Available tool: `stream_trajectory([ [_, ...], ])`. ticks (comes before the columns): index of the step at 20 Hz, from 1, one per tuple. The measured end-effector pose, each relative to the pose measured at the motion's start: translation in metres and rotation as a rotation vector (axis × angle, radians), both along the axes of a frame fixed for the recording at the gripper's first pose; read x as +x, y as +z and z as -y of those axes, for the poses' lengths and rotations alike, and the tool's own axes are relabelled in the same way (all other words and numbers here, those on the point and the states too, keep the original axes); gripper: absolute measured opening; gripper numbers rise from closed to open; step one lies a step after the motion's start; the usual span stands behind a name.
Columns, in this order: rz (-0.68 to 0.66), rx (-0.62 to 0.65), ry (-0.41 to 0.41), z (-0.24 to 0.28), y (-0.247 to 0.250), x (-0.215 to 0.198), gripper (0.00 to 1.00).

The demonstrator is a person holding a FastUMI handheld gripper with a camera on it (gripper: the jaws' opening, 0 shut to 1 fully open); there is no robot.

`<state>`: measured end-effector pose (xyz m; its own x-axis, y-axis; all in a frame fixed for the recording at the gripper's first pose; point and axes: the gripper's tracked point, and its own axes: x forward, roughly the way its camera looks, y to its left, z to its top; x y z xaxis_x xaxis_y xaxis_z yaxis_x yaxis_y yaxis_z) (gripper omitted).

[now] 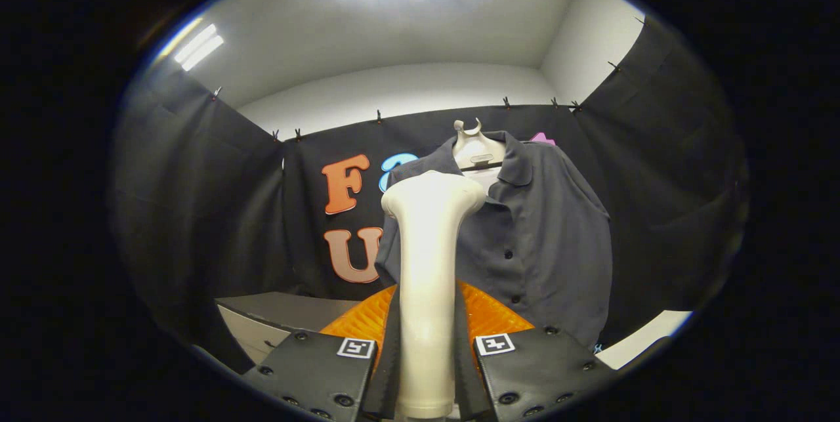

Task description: Iron the clothes twice with a garment steamer, once on the left side and once on the right side.

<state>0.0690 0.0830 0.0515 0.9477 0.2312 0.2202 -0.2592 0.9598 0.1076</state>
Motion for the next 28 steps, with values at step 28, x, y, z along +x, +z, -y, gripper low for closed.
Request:
stream_trajectory([
  [28, -0.151, -0.114, -0.032, -0.007, -0.091, 0.093, 0.42],
])
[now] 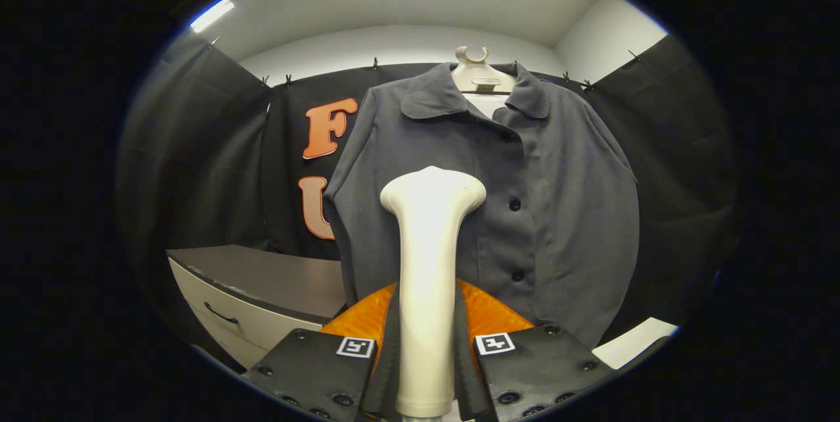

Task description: Iron the clothes twice with a garment steamer, once on the left side and once on the right side.

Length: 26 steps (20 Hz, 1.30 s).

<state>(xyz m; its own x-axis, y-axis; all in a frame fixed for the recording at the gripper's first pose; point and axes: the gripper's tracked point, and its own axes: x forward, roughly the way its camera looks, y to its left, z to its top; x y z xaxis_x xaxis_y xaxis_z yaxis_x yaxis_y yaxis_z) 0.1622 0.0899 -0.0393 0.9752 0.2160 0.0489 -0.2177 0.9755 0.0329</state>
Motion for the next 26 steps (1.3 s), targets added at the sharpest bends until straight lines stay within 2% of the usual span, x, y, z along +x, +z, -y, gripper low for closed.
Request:
stream_trajectory([
  [18, -0.234, -0.013, -0.017, 0.016, -0.145, -0.041, 0.42],
  [26, -0.263, -0.018, -0.013, 0.019, -0.159, -0.056, 0.42],
])
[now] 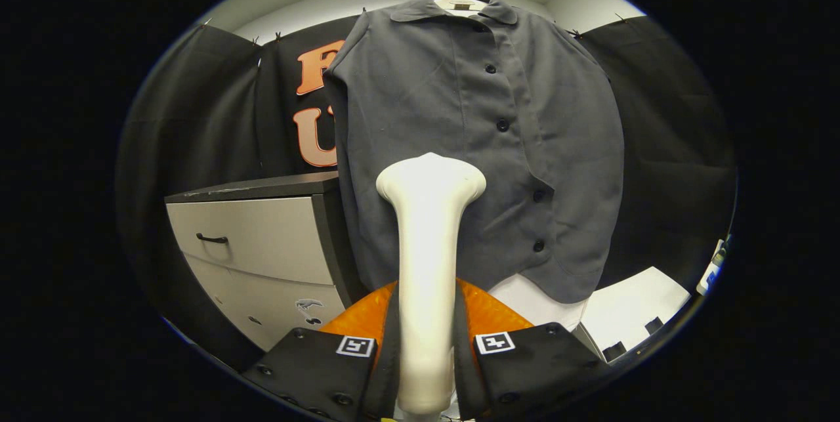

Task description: Iron the clothes twice with a garment steamer, once on the left side and once on the right side.

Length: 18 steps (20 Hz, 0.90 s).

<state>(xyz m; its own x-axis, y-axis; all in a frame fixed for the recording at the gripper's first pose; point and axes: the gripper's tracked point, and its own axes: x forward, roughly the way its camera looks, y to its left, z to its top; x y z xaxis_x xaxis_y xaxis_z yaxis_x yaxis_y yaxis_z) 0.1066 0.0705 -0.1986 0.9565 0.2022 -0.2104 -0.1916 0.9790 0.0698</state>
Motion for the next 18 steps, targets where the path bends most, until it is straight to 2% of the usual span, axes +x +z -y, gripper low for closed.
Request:
stream_trajectory([
  [5, 0.015, 0.001, 0.030, 0.010, 0.021, -0.035, 0.42],
  [9, 0.091, 0.029, 0.032, 0.040, 0.076, -0.047, 0.42],
  [16, 0.235, 0.073, -0.030, 0.117, 0.178, -0.012, 0.42],
  [18, 0.265, 0.047, -0.052, 0.137, 0.197, 0.008, 0.42],
])
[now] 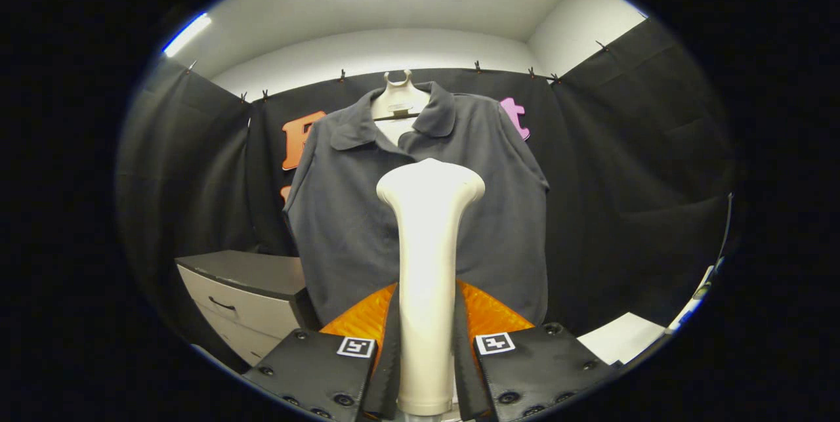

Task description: Iron the clothes twice with a garment steamer, once on the left side and once on the right side.

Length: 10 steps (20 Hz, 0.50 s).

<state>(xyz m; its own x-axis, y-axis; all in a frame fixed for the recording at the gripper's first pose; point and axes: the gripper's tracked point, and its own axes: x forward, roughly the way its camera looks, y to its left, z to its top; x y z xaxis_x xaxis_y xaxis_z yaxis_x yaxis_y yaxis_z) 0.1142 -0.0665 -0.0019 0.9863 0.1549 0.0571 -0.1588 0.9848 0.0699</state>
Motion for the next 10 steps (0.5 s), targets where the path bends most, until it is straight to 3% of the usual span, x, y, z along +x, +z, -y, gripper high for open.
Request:
stream_trajectory([
  [6, 0.026, -0.031, -0.020, 0.029, 0.030, 0.062, 0.42],
  [10, 0.010, -0.040, -0.017, 0.029, 0.024, 0.090, 0.42],
])
